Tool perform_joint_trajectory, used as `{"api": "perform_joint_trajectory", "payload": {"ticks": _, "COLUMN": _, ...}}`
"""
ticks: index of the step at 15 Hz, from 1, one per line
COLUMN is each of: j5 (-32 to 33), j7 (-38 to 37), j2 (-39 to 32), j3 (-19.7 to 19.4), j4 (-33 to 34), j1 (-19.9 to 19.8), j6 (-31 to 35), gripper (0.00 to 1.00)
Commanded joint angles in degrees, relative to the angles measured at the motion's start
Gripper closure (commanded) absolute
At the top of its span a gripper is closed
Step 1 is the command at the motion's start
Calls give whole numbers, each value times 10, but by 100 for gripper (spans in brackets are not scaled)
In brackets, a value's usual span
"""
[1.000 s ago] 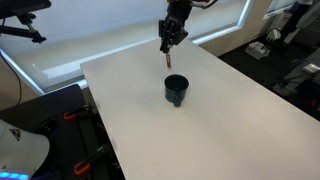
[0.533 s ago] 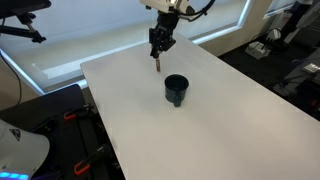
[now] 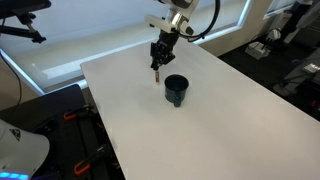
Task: Remove the red marker from the mug.
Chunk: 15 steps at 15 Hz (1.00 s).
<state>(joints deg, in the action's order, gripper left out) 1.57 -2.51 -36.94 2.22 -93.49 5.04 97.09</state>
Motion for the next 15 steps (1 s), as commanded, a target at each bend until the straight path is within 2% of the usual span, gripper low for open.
{"api": "perform_joint_trajectory", "payload": {"ticks": 1, "j5": -9, "j7": -10, "j2": -34, "j3": -4, "j4": 39, "j1": -6, "j6": -22, "gripper": 95}}
{"api": "perform_joint_trajectory", "payload": {"ticks": 7, "j5": -17, "j7": -32, "j2": -64, "j3": -10, "j4": 73, "j1": -11, "j6": -35, "gripper": 95}}
{"api": "perform_joint_trajectory", "payload": {"ticks": 8, "j5": -21, "j7": -47, "j2": -66, "j3": -12, "j4": 76, "j1": -10, "j6": -32, "gripper": 56}}
{"api": "perform_joint_trajectory", "payload": {"ticks": 9, "j5": -10, "j7": -23, "j2": -52, "j3": -9, "j4": 54, "j1": -12, "j6": -18, "gripper": 79}}
{"api": "perform_joint_trajectory", "payload": {"ticks": 12, "j5": -12, "j7": -34, "j2": -60, "j3": -10, "j4": 61, "j1": -11, "j6": -18, "gripper": 59}}
{"api": "perform_joint_trajectory", "payload": {"ticks": 13, "j5": -12, "j7": -34, "j2": -62, "j3": -10, "j4": 62, "j1": -11, "j6": -18, "gripper": 56}}
{"api": "perform_joint_trajectory", "payload": {"ticks": 15, "j5": -12, "j7": -34, "j2": -64, "j3": -10, "j4": 63, "j1": -11, "j6": -18, "gripper": 56}}
